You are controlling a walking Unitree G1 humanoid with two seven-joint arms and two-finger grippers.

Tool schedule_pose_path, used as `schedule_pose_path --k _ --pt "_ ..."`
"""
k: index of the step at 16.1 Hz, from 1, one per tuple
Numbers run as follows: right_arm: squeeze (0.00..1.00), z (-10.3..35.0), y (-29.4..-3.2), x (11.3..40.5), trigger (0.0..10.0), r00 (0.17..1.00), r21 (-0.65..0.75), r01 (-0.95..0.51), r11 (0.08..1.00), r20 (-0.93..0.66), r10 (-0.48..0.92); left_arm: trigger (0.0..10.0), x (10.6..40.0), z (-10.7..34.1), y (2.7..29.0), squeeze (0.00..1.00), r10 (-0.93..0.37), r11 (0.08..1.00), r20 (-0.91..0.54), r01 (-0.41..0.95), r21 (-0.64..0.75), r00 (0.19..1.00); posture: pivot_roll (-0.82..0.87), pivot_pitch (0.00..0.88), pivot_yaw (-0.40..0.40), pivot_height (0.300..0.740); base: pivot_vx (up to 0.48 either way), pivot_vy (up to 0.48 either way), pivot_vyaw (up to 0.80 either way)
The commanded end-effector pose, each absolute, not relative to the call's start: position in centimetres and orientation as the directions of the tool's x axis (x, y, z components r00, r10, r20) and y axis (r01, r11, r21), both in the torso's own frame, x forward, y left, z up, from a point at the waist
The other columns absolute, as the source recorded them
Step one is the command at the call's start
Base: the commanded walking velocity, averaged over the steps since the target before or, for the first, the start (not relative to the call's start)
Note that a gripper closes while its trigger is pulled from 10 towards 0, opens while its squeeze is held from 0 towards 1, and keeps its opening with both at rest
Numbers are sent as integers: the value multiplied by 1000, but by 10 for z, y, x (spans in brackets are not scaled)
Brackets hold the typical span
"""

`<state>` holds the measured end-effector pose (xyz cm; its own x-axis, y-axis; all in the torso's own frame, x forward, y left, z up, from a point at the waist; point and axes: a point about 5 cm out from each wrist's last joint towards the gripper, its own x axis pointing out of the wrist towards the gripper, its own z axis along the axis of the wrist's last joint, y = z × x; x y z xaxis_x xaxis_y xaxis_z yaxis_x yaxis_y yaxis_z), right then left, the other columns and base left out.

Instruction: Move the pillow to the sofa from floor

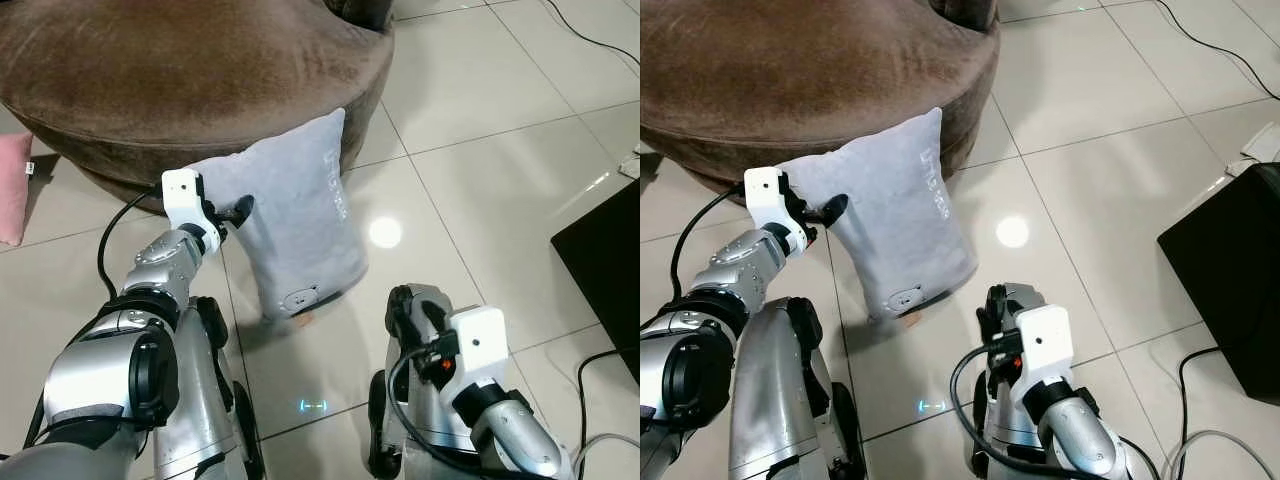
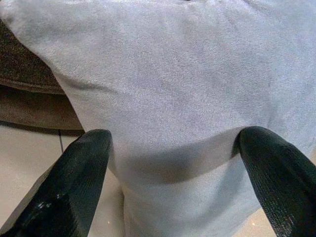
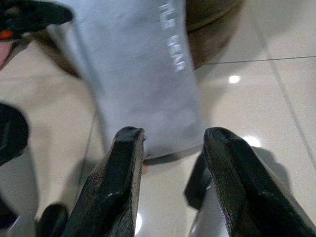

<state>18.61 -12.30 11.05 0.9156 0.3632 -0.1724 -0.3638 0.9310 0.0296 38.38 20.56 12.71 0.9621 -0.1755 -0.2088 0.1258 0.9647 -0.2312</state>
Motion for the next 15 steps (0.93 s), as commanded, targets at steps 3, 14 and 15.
schedule_pose_path --k 3,14,15 --pt "0 103 -101 156 10000 747 60 -616 785 -272 607 10000 377 114 211 0 -161 969 -265 100 -227 951 -82 312 -12 419 0 0 0" --pt "0 110 -111 160 10000 786 30 -574 818 -261 561 0 375 112 211 0 -193 952 -246 120 -281 950 -89 306 -17 419 0 0 0" --pt "0 110 -111 161 10000 788 29 -571 820 -262 558 0 375 112 212 0 -186 954 -246 114 -278 951 -89 305 -17 419 0 0 0"
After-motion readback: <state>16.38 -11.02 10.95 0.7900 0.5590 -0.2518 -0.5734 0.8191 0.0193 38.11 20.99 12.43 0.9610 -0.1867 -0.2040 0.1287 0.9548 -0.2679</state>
